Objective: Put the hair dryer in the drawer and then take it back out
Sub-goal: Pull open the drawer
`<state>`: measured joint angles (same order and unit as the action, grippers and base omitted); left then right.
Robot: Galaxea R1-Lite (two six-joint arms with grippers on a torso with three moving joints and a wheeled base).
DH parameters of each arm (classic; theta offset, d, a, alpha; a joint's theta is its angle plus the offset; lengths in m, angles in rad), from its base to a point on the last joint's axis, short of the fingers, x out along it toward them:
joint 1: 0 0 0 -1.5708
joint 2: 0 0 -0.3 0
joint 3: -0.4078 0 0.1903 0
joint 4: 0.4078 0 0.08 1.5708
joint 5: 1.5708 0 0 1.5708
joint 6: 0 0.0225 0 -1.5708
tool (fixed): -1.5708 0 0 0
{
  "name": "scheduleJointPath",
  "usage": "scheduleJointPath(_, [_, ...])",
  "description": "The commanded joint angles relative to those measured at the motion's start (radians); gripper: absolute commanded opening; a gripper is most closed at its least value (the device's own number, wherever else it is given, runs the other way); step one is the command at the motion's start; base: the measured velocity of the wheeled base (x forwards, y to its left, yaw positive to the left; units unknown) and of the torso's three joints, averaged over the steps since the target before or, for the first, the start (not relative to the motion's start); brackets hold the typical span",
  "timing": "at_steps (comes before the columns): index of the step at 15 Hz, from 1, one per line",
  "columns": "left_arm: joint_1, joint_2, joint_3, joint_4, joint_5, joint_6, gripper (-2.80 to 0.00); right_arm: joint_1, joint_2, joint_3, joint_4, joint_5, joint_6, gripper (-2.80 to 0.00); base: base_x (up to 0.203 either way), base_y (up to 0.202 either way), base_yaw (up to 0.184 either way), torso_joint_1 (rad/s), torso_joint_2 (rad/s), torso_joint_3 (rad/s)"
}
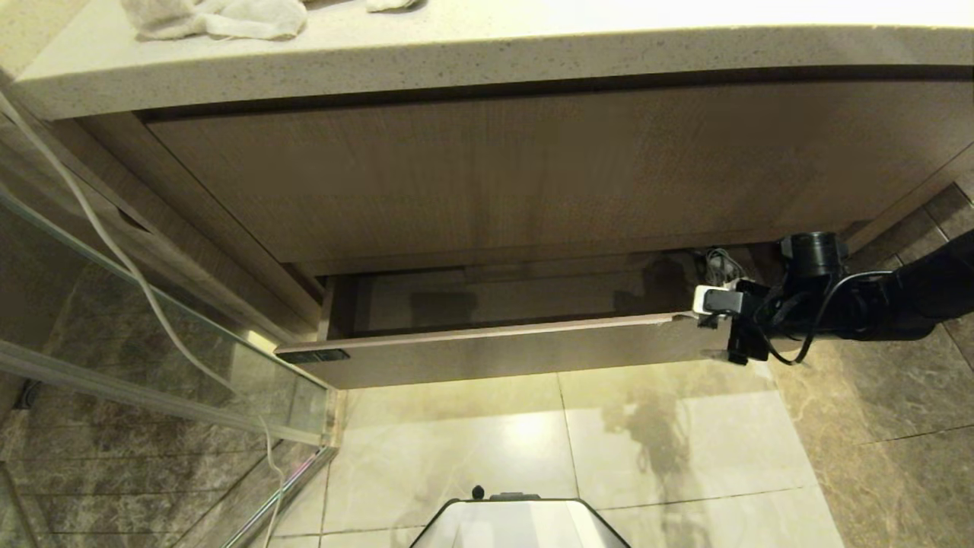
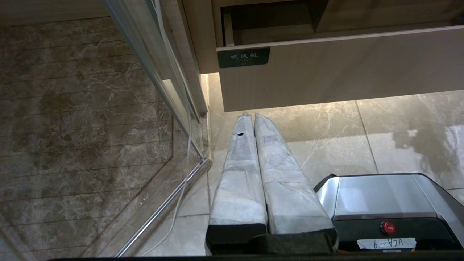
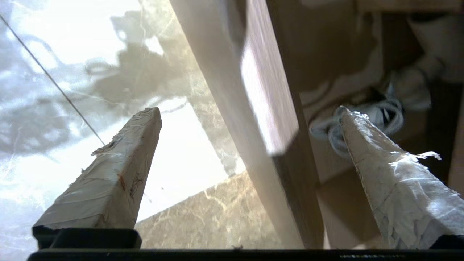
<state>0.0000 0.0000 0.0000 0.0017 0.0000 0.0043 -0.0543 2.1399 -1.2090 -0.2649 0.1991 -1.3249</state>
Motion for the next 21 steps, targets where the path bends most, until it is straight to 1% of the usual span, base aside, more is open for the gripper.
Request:
scheduleJointPath(1, [0.0,0.0,0.0,0.0,0.0,0.0,-2.8,0.001,-0.059,0.037,0.002,-0.001,0.001,0.0,0.0,0.0,0.0,0.0,0.0,0.0])
scheduleJointPath(4, [0.0,0.0,0.0,0.0,0.0,0.0,-2.8,0.003,-0.12,0.114,0.003,0.0,0.073,0.0,0.0,0.0,0.0,0.0,0.0,0.0])
scheduleJointPath(9, [0.0,0.0,0.0,0.0,0.0,0.0,-2.8,-0.002,-0.238,0.195,0.054,0.0,0.086,0.0,0.0,0.0,0.0,0.0,0.0,0.0])
scheduleJointPath(10, [0.0,0.0,0.0,0.0,0.0,0.0,-2.8,-0.01,-0.273,0.22,0.061,0.0,0.114,0.0,0.0,0.0,0.0,0.0,0.0,0.0])
scheduleJointPath(11, [0.0,0.0,0.0,0.0,0.0,0.0,-2.8,-0.015,-0.3,0.247,0.066,0.0,0.175,0.0,0.0,0.0,0.0,0.0,0.0,0.0])
scheduleJointPath(12, [0.0,0.0,0.0,0.0,0.0,0.0,-2.8,-0.017,-0.322,0.271,0.073,0.002,0.259,0.0,0.0,0.0,0.0,0.0,0.0,0.0])
scheduleJointPath(14, [0.0,0.0,0.0,0.0,0.0,0.0,-2.8,-0.018,-0.4,0.311,0.112,0.002,0.482,0.0,0.0,0.0,0.0,0.0,0.0,0.0])
scheduleJointPath(15, [0.0,0.0,0.0,0.0,0.0,0.0,-2.8,-0.02,-0.432,0.327,0.139,-0.004,0.541,-2.2,0.0,0.0,0.0,0.0,0.0,0.0])
scheduleJointPath(16, [0.0,0.0,0.002,0.0,0.0,0.0,-2.8,-0.028,-0.463,0.35,0.176,-0.007,0.556,-2.8,0.0,0.0,0.0,0.0,0.0,0.0])
scheduleJointPath(18, [0.0,0.0,0.002,0.0,0.0,0.0,-2.8,-0.041,-0.532,0.399,0.219,-0.007,0.561,-2.8,0.0,0.0,0.0,0.0,0.0,0.0])
scheduleJointPath(21, [0.0,0.0,0.001,0.0,0.0,0.0,-2.8,-0.069,-0.583,0.404,0.26,-0.007,0.563,-2.8,0.0,0.0,0.0,0.0,0.0,0.0])
